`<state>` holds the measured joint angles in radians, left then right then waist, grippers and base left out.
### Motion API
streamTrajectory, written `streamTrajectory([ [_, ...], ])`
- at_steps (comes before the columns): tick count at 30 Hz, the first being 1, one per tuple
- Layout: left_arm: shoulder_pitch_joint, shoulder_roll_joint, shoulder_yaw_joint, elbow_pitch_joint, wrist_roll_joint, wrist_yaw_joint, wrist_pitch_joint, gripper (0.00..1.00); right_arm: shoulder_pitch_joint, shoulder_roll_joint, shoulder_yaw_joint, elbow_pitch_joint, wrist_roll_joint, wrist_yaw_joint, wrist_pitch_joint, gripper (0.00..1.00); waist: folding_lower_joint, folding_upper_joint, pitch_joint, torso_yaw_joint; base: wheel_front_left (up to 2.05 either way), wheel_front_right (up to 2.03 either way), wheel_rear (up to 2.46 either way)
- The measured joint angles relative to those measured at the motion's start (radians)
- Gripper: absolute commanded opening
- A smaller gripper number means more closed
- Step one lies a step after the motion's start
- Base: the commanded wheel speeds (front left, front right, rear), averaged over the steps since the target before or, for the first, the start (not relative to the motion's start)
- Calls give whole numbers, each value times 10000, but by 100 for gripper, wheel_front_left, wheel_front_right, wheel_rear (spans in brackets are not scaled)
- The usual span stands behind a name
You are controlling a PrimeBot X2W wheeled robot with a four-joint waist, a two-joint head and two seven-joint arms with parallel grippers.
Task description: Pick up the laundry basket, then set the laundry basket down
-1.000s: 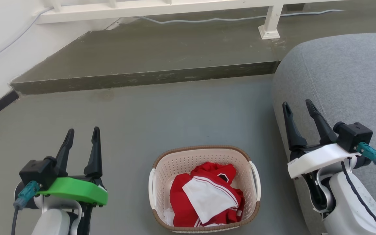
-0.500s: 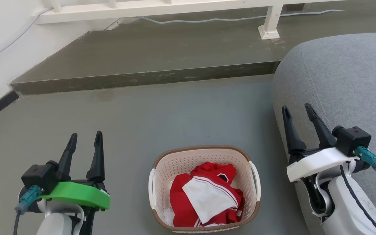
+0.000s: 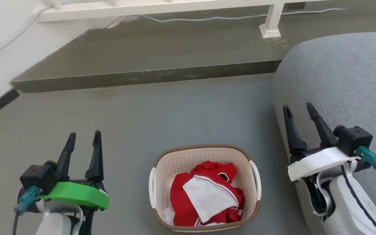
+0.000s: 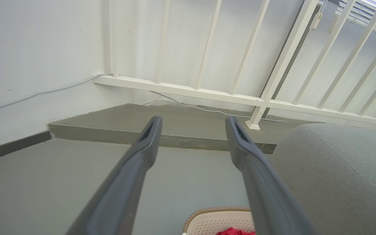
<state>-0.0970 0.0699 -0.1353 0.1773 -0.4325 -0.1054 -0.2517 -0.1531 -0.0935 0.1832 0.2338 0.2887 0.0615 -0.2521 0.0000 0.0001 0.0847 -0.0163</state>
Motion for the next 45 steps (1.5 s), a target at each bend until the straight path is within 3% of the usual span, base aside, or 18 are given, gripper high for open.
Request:
streamTrajectory([
  [14, 85, -159, 125, 13, 58, -94, 0, 100, 6, 67, -113, -6, -104, 86, 0, 100, 0, 0, 40, -1, 0, 0, 0],
  [15, 114, -161, 121, 25, 38, -98, 0, 0, 7, 69, -113, 6, -113, 86, 0, 0, 0, 0, 38, -2, 0, 0, 0],
  [27, 429, -270, 50, 577, -518, -88, 150, 0, 491, 234, -173, 497, 424, 84, 105, 0, 0, 0, -15, 7, 0, 0, 0],
  [45, 429, -274, 389, 600, -2830, -88, 777, 0, 493, 284, -723, 487, 3129, 176, 788, 0, 0, 0, -178, 40, 0, 0, 0],
])
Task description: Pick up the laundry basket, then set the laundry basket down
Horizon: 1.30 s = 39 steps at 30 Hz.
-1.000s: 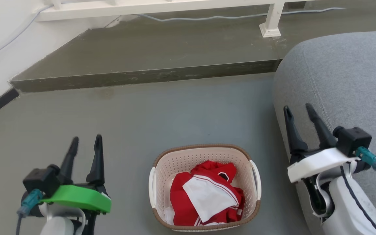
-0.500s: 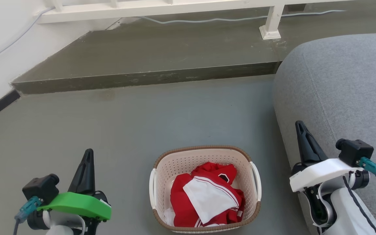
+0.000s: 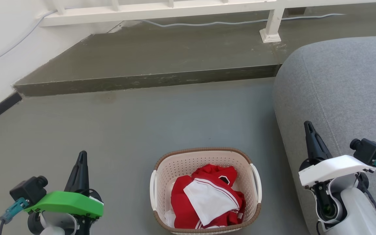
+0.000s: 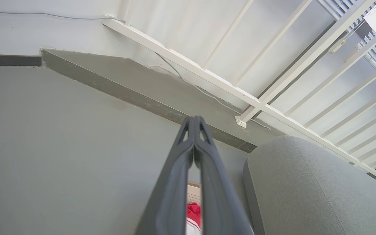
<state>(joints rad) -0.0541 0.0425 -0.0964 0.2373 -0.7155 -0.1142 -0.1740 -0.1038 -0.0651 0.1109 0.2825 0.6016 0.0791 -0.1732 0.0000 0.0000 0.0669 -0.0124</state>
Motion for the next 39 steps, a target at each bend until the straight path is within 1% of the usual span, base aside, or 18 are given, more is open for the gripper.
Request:
streamTrajectory([
  [22, -1, 0, 418, 109, -2596, 0, 803, 0, 18, 35, -673, 2, 2851, 88, 790, 0, 0, 0, -185, 35, 0, 0, 0],
  [27, -1, 0, 523, 127, -3026, -2, 961, 0, 21, 36, -784, 0, 3392, 96, 926, 0, 0, 0, -219, 41, 0, 0, 0],
  [29, -2, 2, 591, 136, -3404, -2, 1037, 0, 23, 38, -876, 2, 3799, 157, 1057, 0, 0, 0, -244, 46, 0, 0, 0],
  [39, -5, 6, 757, 182, -4587, -4, 1390, 0, 50, 48, -1174, 2, 5108, 176, 1407, 0, 0, 0, -329, 62, 0, 0, 0],
])
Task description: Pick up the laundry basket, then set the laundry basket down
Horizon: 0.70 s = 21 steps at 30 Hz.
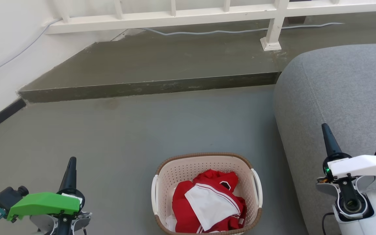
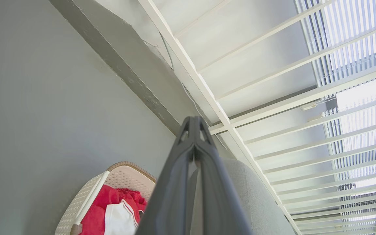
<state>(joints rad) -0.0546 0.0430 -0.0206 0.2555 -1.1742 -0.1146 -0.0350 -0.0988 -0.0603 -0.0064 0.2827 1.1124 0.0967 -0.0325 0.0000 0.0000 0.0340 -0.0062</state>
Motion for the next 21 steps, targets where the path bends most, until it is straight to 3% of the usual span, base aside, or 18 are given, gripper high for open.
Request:
streamTrajectory([
  [21, -15, 8, 445, 117, -2468, -8, 711, 0, 51, 56, -633, -2, 2729, 88, 721, 0, 0, 0, -177, 35, 0, 0, 0],
])
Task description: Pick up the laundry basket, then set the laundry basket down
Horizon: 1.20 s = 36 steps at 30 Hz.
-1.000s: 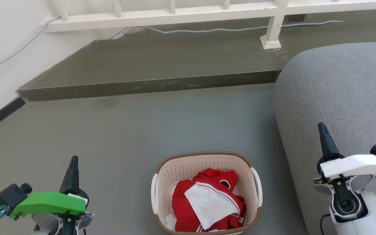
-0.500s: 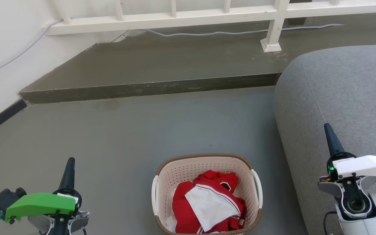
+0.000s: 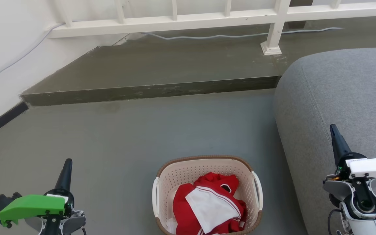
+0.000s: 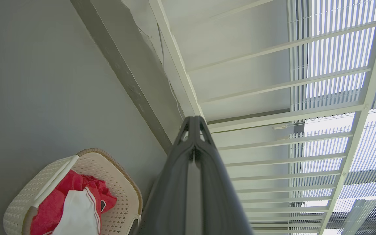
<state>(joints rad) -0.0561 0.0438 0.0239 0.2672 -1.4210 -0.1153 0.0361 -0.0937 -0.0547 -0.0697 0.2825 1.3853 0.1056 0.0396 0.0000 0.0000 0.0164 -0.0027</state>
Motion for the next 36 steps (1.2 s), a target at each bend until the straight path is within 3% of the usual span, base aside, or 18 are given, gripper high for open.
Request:
streamTrajectory([
  [17, -11, 13, 332, 75, -1939, -77, 525, 0, 10, 67, -512, -2, 2201, 88, 575, 0, 0, 0, -137, 27, 0, 0, 0],
  [36, -12, 13, 351, 79, -1954, -77, 525, 0, 13, 82, -529, -6, 2236, 88, 594, 0, 0, 0, -136, 27, 0, 0, 0],
])
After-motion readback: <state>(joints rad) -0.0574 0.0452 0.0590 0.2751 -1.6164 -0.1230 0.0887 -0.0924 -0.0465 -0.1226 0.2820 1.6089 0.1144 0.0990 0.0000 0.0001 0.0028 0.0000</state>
